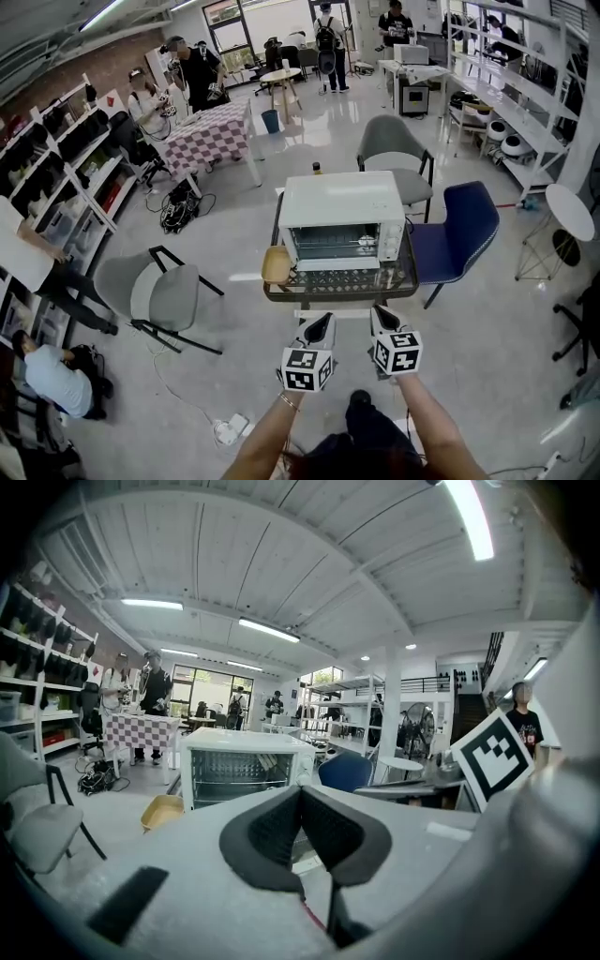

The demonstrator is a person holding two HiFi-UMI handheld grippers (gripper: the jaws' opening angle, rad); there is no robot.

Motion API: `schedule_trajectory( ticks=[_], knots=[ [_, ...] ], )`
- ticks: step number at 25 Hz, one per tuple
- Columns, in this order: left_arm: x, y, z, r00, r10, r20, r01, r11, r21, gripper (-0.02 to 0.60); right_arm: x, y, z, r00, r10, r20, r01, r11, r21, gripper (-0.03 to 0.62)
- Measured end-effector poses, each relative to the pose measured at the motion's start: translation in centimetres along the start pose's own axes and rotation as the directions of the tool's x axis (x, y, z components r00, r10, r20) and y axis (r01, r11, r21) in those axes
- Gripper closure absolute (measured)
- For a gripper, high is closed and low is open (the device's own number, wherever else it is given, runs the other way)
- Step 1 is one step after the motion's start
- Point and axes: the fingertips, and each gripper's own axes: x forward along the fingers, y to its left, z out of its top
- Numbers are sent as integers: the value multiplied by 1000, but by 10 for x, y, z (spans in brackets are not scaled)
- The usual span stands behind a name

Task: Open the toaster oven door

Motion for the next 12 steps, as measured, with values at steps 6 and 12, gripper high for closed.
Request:
schedule_trajectory(
  ticks=[6,12],
  knots=[
    [-19,-11,11,1000,-7,25,8,1000,-14,566,-22,12,11,999,9,33,-8,1000,-19,592],
    [-36,-19,25,999,-15,43,15,1000,0,566,-43,24,28,996,18,82,-15,999,-37,593]
  ],
)
